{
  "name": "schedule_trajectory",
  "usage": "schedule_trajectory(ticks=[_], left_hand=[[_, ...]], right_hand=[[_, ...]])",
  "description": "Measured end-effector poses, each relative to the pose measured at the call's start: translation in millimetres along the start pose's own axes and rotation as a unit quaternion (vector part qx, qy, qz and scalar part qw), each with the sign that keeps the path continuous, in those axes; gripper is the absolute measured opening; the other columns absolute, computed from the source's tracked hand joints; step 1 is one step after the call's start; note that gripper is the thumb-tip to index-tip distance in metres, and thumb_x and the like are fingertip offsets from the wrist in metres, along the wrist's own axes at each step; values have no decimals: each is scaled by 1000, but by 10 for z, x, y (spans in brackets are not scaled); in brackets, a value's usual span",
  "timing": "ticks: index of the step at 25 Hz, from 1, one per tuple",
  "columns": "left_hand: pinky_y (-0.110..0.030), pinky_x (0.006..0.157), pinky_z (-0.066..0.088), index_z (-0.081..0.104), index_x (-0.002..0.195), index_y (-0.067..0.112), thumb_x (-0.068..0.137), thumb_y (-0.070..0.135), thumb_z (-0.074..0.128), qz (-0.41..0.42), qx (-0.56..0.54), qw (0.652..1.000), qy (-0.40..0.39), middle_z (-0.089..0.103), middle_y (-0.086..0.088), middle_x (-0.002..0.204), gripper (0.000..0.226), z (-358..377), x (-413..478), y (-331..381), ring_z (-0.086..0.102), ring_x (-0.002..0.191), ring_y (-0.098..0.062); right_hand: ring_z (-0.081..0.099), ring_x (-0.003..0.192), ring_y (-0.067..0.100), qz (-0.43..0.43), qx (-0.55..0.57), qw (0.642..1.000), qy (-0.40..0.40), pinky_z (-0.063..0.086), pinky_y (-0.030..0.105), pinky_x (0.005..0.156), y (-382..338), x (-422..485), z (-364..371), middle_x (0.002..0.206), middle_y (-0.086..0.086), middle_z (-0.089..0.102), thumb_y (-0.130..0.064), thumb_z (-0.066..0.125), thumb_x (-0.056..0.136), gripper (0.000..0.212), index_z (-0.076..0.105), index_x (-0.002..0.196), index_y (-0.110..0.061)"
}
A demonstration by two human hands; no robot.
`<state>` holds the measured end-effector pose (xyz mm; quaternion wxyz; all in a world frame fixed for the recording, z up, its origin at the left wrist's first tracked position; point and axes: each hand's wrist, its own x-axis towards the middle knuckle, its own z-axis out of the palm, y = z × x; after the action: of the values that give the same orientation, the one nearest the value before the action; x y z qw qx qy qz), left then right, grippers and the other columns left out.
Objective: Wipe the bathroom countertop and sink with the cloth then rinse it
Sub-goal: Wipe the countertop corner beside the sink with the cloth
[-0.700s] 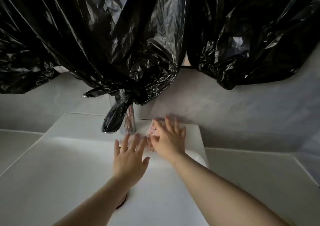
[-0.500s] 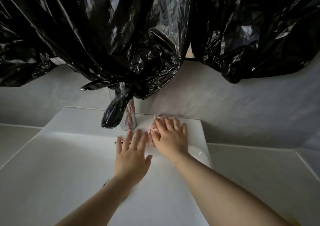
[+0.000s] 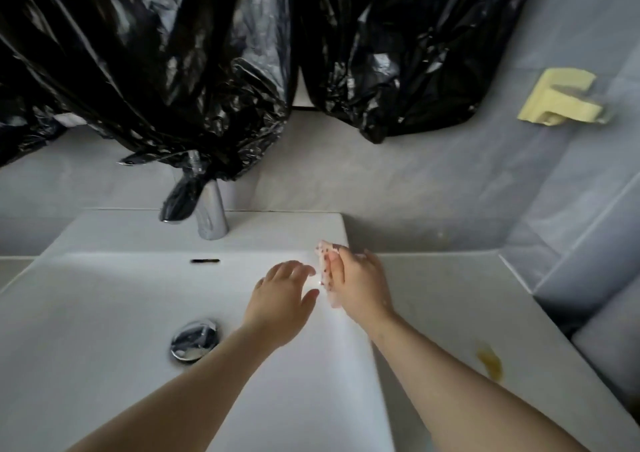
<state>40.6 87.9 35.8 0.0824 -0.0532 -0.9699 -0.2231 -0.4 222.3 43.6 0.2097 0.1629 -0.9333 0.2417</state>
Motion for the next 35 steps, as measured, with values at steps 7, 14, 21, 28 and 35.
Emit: schedule_trajectory(ticks=[7,14,21,28,35], left_hand=[[-33,97,39,59,116,18,89,26,51,32,-76,996,-23,53,-1,124,28,486,148,1160,47,116,-24],[-36,111,20,35,139,25,94,28,41,-68,22,989,-126,19,0,152,45,1422,151,1638,14,141,-20],[-53,102,35,51,131,9,88,44,31,-154,165,971,-83,47,-17,138,59,1896,-129,1192,42,128,-36],[-53,98,37,56,126,4,86,41,29,-164,181,968,-56,55,-21,129,61,2035,-138,1160,51,119,-40],[-50,102,31,54,128,3,87,40,29,-156,195,968,-26,53,-20,132,60,2123,-138,1104,49,121,-39]], right_hand=[[64,80,37,144,-29,987,71,44,42,76,1142,-541,-543,73,20,70,-35,29,88,51,73,93,-8],[48,111,40,219,-69,971,72,37,41,90,2438,-656,-950,128,18,58,-30,31,98,44,62,120,-8],[27,137,28,139,-102,964,-202,22,43,112,3392,-827,-502,152,7,28,-35,38,95,58,20,149,-20],[14,142,31,235,-182,934,-197,3,43,115,3476,-501,-92,158,8,13,-46,29,98,58,18,150,-23],[-1,145,31,-65,-72,934,-344,-3,46,116,1956,140,883,160,6,2,-46,26,99,58,9,151,-26]])
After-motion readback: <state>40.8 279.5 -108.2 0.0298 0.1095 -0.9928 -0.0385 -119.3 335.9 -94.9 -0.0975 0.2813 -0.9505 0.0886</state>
